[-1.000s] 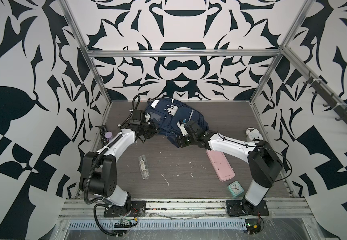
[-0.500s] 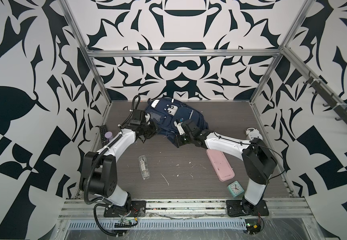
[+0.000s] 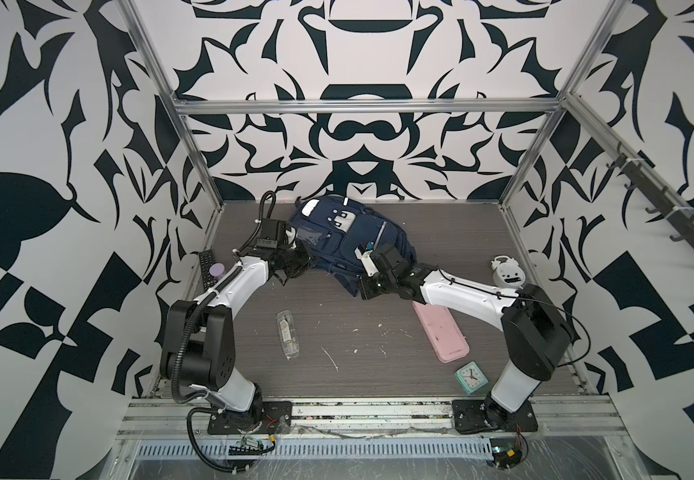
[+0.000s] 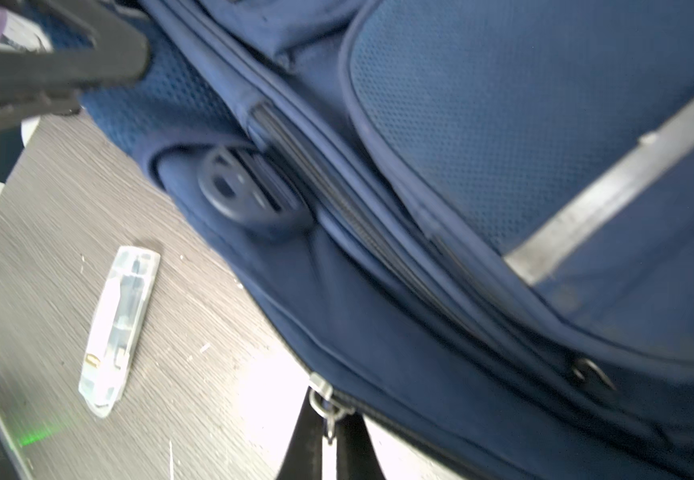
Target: Pack the student bag
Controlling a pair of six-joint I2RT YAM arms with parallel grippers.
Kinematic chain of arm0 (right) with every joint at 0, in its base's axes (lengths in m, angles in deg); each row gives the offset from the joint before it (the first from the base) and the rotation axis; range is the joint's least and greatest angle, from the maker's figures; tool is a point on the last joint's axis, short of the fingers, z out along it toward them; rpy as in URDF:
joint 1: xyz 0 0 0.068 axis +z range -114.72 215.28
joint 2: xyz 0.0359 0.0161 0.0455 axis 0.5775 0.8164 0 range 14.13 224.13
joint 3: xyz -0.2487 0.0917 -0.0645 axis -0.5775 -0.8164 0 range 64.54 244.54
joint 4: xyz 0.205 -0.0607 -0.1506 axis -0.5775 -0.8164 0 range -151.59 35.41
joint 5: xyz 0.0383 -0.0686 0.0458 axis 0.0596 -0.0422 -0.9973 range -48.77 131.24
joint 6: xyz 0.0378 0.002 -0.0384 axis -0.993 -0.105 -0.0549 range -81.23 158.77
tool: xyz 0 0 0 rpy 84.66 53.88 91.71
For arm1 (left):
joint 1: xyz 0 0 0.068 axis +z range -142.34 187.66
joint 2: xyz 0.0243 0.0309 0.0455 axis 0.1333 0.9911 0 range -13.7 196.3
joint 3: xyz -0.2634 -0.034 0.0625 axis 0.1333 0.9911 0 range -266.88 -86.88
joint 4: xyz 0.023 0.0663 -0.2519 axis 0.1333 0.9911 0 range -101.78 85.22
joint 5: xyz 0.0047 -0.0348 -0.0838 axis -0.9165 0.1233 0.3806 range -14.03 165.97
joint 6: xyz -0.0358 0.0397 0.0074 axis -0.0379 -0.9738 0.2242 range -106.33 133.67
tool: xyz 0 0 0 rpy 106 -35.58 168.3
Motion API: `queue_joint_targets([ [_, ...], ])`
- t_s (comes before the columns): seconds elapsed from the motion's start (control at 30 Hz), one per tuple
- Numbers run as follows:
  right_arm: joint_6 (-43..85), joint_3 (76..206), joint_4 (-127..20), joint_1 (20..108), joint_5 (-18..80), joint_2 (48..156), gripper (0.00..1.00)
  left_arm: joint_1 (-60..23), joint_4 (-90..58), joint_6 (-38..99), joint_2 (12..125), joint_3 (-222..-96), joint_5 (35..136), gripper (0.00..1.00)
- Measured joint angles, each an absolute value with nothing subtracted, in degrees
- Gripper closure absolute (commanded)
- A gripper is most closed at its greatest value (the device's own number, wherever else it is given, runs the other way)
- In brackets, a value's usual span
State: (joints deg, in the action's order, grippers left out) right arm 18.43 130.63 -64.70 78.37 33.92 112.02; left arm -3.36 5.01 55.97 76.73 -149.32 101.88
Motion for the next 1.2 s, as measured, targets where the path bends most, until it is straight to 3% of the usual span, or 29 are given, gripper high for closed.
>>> queue_joint_targets([
  [0.27,20.6,128.0,-67.8,75.8,33.1,109.3,1.00,-2.7,5.1,55.9,77.8,-149.3,102.6,1.00],
  [0.6,22.5,124.4,-75.6,65.1,33.1,106.4,1.00,-0.9,4.9,55.9,80.7,-149.4,102.1,1.00],
  [0.87,22.4,124.5,-76.4,66.4,33.7,105.7,1.00,-1.0,4.8,57.0,86.5,-153.7,102.1,1.00],
  [0.97,22.3,126.1,-77.8,69.3,34.8,107.8,1.00,-1.3,4.4,57.5,90.3,-157.0,101.5,0.93],
  [1.2,21.6,132.8,-79.2,77.8,35.3,114.6,1.00,-1.4,4.8,56.5,98.3,-168.6,100.7,0.55],
])
